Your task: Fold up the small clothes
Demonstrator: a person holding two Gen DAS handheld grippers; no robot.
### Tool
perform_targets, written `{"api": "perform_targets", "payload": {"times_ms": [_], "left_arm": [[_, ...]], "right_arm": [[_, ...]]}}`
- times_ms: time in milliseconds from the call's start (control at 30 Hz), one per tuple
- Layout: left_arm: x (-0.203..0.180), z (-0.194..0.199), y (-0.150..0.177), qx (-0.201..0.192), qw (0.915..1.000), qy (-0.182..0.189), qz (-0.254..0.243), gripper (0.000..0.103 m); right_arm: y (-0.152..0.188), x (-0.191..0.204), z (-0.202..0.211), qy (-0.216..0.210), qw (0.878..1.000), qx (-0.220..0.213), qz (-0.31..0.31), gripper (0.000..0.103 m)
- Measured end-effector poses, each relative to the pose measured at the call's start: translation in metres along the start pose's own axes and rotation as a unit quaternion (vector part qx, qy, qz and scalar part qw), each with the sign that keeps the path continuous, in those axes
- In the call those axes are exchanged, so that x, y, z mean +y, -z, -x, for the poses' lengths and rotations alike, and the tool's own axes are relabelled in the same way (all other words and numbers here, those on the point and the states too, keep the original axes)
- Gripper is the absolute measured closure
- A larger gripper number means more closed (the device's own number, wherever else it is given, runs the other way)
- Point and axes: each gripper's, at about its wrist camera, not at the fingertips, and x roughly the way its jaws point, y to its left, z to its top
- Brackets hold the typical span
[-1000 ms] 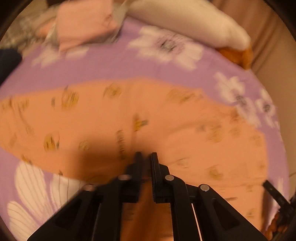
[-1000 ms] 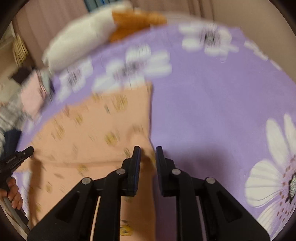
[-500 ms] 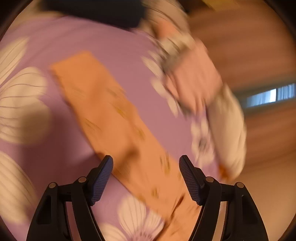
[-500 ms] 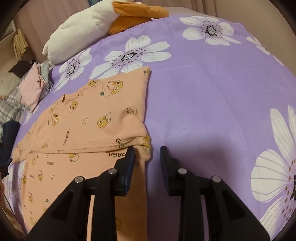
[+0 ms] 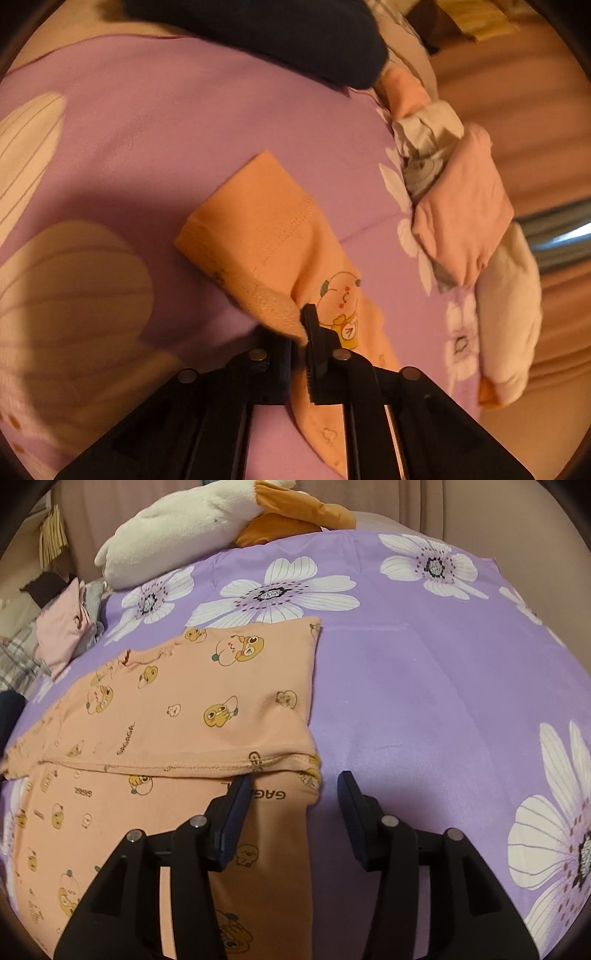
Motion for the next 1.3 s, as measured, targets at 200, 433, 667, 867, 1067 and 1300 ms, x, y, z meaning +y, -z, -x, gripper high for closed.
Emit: {"api": "perform_targets", "payload": {"times_ms": [200,433,667,867,1067,1300], "left_arm": [[-0.085,0.026,0.024,-0.034,0.9919,0.013,-0.122,0.100],[-0.265,0.010,0.235,0.052,0.9081,0.101,-0.403,0.100],[-0.280,-0.071,0.402,0.251,0.8224,0.012,-0.511,0.097],[-0.283,0.001,0.362,0.140,0.8219,-0.007,-0.552,0.062],[-0.208,0.028,0.259,0.043,0.8928,-0.067,-0.443,0.026],[-0.155,-0.036,0.235,0.167,0.9263,-0.021,-0.337,0.052]], "right_arm": [[0.003,0.004,0.001,0.000,1.000,-0.004,-0.007,0.053],[0.002,-0.020,0.002,-0.065,0.996,-0.009,-0.063,0.052],[0.005,-0.046,0.002,-0.146,0.978,-0.005,-0.149,0.057],[0.007,-0.025,0.006,-0.121,0.987,-0.011,-0.102,0.048],[0.002,-0.018,0.003,-0.105,0.992,-0.011,-0.076,0.041],[0.002,-0.011,0.001,-0.091,0.994,-0.011,-0.054,0.034]]}}
